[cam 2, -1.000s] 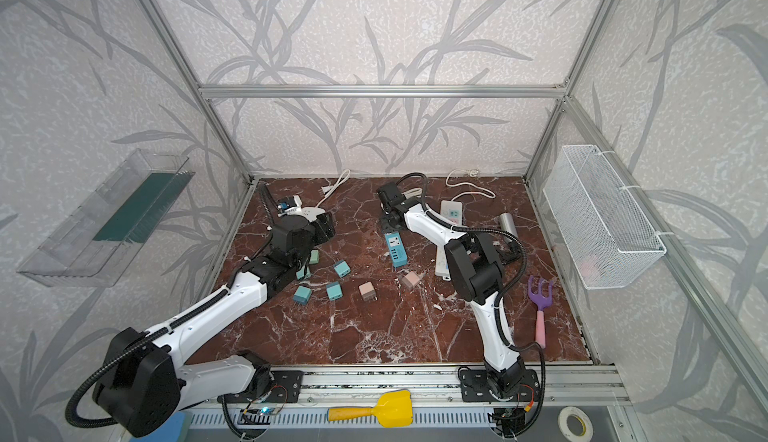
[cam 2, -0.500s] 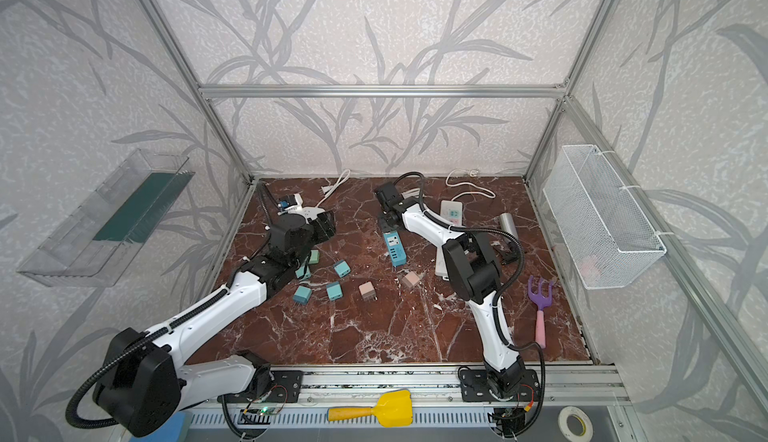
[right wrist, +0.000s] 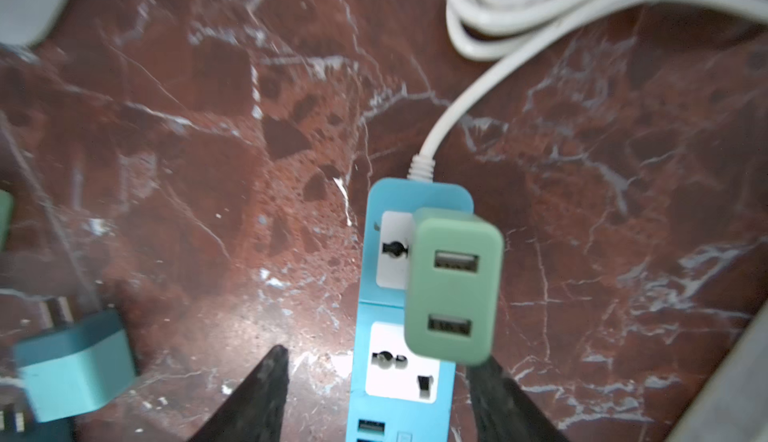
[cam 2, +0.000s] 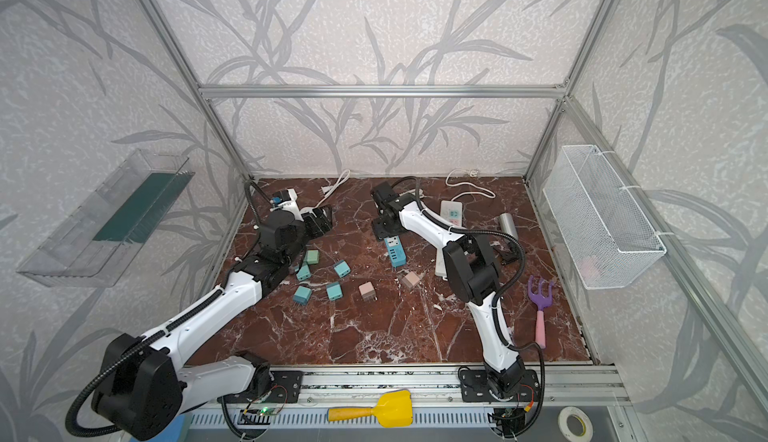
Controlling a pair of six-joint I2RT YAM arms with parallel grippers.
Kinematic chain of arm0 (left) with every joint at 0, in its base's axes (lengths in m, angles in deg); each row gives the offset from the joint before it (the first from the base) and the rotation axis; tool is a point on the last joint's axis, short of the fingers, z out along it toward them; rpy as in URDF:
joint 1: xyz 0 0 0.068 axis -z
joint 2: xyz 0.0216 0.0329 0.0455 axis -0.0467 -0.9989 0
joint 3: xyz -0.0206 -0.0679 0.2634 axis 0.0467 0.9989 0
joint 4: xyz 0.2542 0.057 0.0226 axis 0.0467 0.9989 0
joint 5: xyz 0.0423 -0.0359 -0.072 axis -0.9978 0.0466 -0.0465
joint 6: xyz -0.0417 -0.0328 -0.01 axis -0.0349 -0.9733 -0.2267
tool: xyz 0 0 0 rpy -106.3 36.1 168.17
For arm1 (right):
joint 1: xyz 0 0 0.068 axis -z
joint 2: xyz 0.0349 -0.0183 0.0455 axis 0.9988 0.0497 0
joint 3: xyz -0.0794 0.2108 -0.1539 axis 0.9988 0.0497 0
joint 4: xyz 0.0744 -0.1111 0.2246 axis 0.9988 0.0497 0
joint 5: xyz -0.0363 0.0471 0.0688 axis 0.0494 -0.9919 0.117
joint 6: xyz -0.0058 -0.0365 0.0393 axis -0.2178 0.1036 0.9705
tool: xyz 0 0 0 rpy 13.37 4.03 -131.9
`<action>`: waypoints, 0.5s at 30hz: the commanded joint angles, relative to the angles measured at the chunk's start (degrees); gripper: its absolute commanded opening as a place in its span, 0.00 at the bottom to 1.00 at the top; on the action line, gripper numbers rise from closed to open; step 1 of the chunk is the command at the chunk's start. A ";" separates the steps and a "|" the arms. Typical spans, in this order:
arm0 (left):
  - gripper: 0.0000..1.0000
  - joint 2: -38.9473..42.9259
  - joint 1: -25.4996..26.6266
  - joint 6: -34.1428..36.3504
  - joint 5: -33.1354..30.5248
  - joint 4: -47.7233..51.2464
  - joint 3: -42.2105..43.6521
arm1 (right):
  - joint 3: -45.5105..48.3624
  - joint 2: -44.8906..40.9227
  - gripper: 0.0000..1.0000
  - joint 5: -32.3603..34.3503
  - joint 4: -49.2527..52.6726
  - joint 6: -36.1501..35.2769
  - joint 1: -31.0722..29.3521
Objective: Insert the plug
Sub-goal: 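Lower the green adapter into the blue strip's farther socket and open right gripper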
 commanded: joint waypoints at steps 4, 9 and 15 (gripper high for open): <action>0.81 1.67 -1.63 -1.25 2.46 -6.52 2.31 | -2.06 -3.56 0.70 0.09 6.94 -0.47 1.55; 0.81 1.19 -1.73 -1.47 4.42 -5.70 1.43 | -1.92 -3.59 0.69 0.50 5.62 -0.60 2.75; 0.81 0.43 -1.72 -1.45 4.93 -6.08 1.55 | -6.29 -0.55 0.60 1.25 6.54 -2.25 5.13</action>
